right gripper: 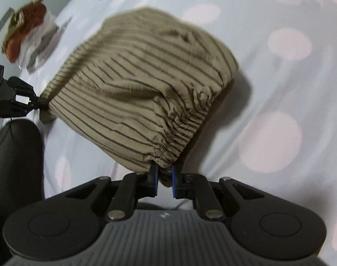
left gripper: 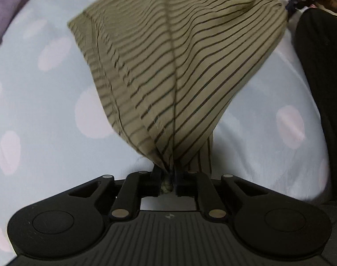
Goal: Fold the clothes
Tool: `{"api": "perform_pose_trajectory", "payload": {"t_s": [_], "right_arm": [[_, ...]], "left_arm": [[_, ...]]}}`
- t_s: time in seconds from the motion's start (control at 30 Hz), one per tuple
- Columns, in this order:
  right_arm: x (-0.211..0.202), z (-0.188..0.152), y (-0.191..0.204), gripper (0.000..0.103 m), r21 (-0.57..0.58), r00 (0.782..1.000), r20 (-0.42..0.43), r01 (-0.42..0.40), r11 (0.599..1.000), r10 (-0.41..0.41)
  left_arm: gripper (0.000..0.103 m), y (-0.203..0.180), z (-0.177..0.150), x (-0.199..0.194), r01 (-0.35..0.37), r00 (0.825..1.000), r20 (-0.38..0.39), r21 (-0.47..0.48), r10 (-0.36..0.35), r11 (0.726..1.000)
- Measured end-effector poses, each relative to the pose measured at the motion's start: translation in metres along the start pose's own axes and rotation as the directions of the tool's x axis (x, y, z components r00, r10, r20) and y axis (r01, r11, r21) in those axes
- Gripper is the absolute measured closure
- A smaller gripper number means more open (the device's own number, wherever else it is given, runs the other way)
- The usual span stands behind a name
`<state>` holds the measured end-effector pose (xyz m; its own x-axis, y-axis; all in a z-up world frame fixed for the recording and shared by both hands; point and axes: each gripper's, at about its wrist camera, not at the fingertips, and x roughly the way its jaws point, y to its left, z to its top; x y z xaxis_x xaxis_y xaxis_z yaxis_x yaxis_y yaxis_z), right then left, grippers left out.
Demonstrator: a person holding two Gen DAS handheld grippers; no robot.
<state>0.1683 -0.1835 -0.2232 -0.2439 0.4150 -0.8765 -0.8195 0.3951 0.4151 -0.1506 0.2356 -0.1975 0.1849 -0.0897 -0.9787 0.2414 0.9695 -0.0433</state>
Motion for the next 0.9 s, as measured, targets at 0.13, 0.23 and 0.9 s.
{"api": "perform_pose_trajectory", "payload": {"t_s": [0.13,0.23,0.9], "right_arm": [[-0.004,0.000,0.000,0.059,-0.010,0.999,-0.022,0.038,0.999,-0.038],[-0.022,-0.001,-0.008,0.059,0.033,0.997,0.048,0.065,0.997,-0.067],[-0.033,0.042,-0.015,0.049,0.220,0.928,0.331,0.103,0.970,-0.173]], "left_arm": [[0.056,0.009,-0.003,-0.005,-0.047,0.999,-0.021,-0.026,0.046,0.999],[0.056,0.027,-0.008,-0.025,-0.079,0.997,0.007,-0.077,0.080,0.994],[0.050,0.118,0.087,-0.001,0.174,0.934,0.357,-0.532,0.033,0.829]]}}
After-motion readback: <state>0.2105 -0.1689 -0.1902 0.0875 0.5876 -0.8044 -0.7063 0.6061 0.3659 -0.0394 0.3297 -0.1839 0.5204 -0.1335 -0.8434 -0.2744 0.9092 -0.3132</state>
